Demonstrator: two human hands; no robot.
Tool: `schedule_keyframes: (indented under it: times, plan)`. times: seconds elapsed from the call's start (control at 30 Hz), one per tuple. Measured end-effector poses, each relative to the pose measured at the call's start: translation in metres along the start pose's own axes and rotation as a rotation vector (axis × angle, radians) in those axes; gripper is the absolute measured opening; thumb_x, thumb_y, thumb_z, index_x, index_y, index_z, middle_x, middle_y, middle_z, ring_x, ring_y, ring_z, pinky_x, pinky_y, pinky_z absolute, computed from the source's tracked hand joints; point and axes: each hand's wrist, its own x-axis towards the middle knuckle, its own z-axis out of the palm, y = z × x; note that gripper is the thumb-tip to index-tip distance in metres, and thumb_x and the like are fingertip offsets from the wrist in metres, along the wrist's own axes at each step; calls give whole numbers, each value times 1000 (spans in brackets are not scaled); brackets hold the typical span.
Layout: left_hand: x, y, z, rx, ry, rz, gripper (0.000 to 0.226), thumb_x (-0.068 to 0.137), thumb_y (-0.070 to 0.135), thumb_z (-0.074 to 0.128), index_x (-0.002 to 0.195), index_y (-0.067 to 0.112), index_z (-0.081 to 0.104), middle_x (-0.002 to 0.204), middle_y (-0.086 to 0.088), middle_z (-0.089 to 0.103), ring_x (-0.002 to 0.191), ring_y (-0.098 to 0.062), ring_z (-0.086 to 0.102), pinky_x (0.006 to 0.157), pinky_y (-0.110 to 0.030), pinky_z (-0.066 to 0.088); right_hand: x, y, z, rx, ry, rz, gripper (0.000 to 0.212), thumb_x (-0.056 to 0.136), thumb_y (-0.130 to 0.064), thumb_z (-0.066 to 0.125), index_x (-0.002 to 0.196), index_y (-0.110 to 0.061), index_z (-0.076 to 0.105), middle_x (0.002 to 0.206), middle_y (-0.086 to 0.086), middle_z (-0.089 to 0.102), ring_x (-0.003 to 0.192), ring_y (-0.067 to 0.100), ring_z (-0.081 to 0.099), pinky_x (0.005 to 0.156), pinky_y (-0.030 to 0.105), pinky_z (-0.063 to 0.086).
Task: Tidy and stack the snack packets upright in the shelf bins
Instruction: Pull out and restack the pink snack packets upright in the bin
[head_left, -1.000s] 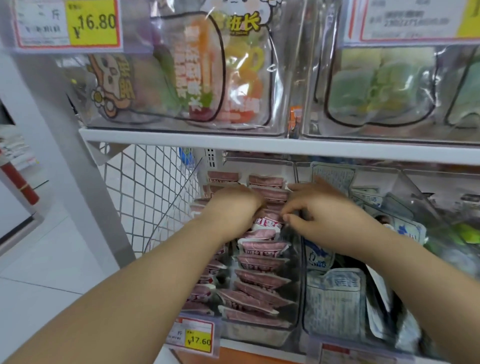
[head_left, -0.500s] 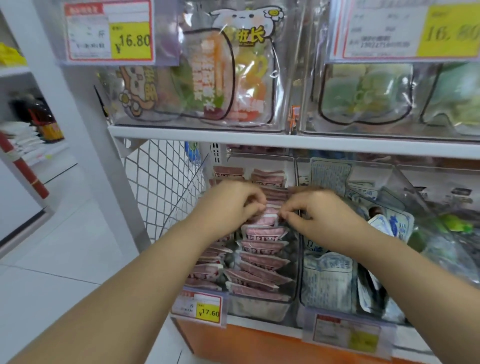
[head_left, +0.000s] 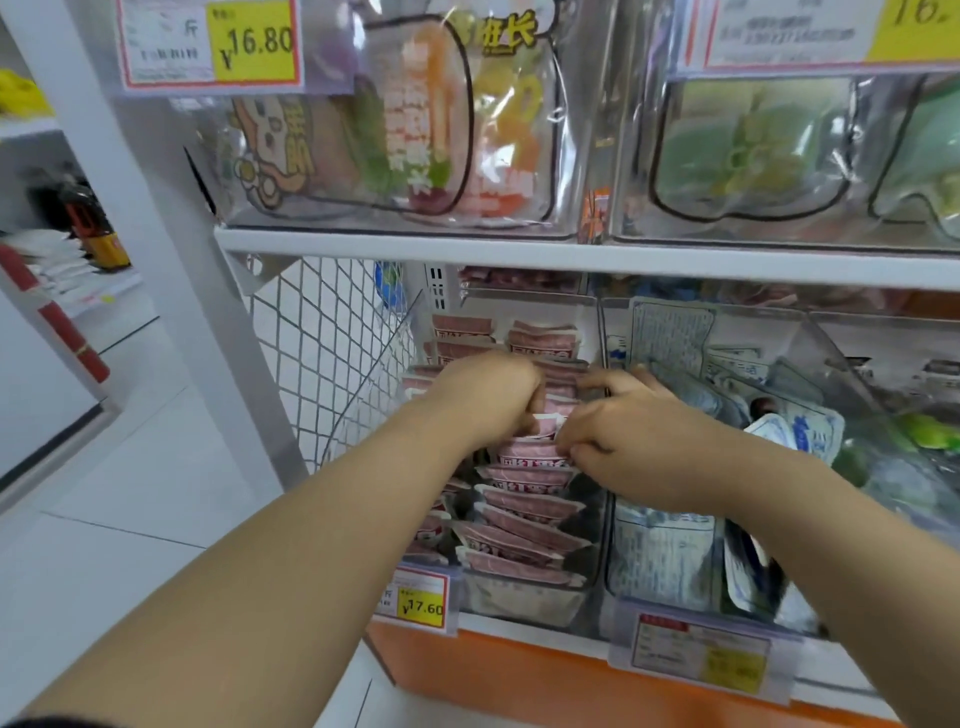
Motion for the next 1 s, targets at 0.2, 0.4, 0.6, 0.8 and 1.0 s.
schedule_keyframes:
  times: [0.2,0.4,0.6,0.8,1.0]
  plan:
    - [0,3,-1,123,20,114,21,88,6,53,106,16,57,76,2,54,71,-19,53,61,-28,39,-5,6,6,22,107,-116,35,93,-27,34,102,-21,67,108,-15,64,103,11,34,94,35,34]
    - [-1,3,15,-134,52,145,15,88,12,50,102,17,54,83,-4,57,70,-17,54,59,-29,41,-5,6,8,76,148,-124,46,84,-34,26,99,-23,68,101,-13,65,97,10,32,91,35,36]
    - [7,0,16,-299,-31,121,7,91,13,56,94,18,61,71,8,53,60,-5,46,49,-10,32,-5,1,3,53,106,-114,35,91,-27,35,102,-26,68,108,-17,63,99,10,32,93,34,33]
    - [-50,2,-1,-388,156,49,25,92,27,56,116,25,62,114,10,64,102,-4,58,92,-21,44,-25,-1,-1,192,244,-107,26,91,-25,48,93,-16,72,98,-7,68,111,12,45,98,34,37]
    - [-105,22,24,64,-64,131,57,93,58,23,146,39,19,158,9,8,143,-11,10,118,-40,2,-58,-7,3,296,367,-12,28,91,-25,55,117,-21,66,129,-5,56,124,16,41,106,28,29]
